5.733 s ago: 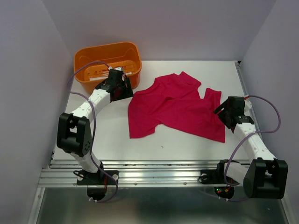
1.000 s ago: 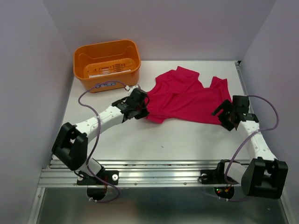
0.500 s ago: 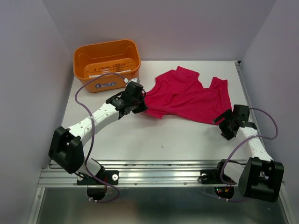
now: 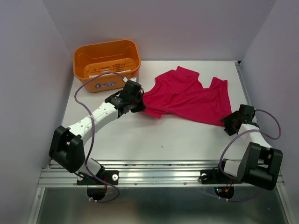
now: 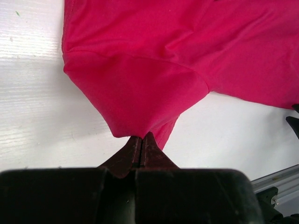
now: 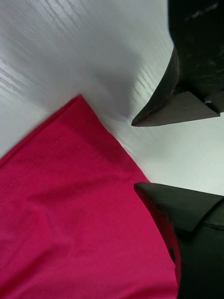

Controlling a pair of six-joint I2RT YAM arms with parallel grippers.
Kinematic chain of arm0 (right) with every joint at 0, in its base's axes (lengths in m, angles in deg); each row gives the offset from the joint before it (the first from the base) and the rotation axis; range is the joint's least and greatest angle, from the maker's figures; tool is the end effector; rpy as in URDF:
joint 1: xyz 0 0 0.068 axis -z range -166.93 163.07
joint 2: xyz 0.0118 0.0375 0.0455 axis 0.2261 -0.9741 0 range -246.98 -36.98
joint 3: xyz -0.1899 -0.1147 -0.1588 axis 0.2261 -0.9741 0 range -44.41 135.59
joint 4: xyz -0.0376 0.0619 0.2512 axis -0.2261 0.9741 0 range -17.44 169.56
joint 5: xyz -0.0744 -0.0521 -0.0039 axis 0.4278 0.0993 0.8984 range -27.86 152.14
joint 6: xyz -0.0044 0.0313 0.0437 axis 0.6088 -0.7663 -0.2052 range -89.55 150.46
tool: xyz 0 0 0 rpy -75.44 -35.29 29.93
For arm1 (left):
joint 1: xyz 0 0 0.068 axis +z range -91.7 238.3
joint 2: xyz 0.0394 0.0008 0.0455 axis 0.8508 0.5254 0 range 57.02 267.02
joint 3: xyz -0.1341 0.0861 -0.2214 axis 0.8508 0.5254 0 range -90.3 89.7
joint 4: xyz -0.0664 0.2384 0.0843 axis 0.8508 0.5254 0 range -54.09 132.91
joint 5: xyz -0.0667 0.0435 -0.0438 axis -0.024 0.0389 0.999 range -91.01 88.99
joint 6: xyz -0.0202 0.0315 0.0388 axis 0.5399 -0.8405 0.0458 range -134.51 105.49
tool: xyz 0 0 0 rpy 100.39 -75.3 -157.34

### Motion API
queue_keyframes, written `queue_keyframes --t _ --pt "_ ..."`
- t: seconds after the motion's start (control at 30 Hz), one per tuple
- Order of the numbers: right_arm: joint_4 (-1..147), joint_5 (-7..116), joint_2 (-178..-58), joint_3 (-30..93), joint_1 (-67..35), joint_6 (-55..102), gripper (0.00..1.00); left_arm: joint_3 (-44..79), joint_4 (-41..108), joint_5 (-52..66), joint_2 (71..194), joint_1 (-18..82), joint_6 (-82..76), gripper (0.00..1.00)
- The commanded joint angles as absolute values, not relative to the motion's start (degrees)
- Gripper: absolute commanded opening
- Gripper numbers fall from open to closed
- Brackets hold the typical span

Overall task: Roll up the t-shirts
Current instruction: Flatten out the T-shirt at the center of the board.

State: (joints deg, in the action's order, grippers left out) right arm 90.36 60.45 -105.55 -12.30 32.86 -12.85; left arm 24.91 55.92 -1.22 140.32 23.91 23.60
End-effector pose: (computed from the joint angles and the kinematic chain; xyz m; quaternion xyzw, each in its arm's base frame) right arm 0.2075 -0.0737 0.1730 0.4940 0.8134 0.0763 0.2975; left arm 0.2693 -0.1843 0.2865 -0.0300 0.9003 -0.2555 0.3511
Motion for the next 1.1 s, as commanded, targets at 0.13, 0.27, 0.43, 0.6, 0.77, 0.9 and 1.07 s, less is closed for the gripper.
queue_keyframes --t 0.13,0.27,0.43,0.6,0.77,0.9,1.07 --pt "79.6 61.9 -113.8 -13.4 33.6 -14.5 0.44 22.1 56.2 -1.3 140.5 24.7 22.0 0.00" --pt "78.5 61.9 -115.7 -11.1 33.6 -14.3 0.14 21.9 55.9 -1.3 141.0 25.3 22.1 0.00" --pt "79.7 59.1 -117.9 -1.8 33.6 -14.3 0.01 15.2 56.7 -3.2 143.5 26.6 19.9 0.00" --pt "84.3 57.5 -118.8 14.1 33.6 -14.0 0.01 1.0 61.5 -2.5 149.5 30.1 17.1 0.00" --pt "90.7 56.8 -116.2 25.8 33.6 -12.3 0.01 -12.9 66.2 -4.0 151.4 31.4 13.9 0.00" --pt "95.1 58.2 -109.6 21.8 33.6 -10.0 0.01 -11.1 67.1 -2.0 148.2 31.5 13.3 0.00" --pt "102.2 58.3 -96.9 9.0 33.6 -9.2 0.01 7.4 65.5 3.9 138.9 31.5 14.4 0.00"
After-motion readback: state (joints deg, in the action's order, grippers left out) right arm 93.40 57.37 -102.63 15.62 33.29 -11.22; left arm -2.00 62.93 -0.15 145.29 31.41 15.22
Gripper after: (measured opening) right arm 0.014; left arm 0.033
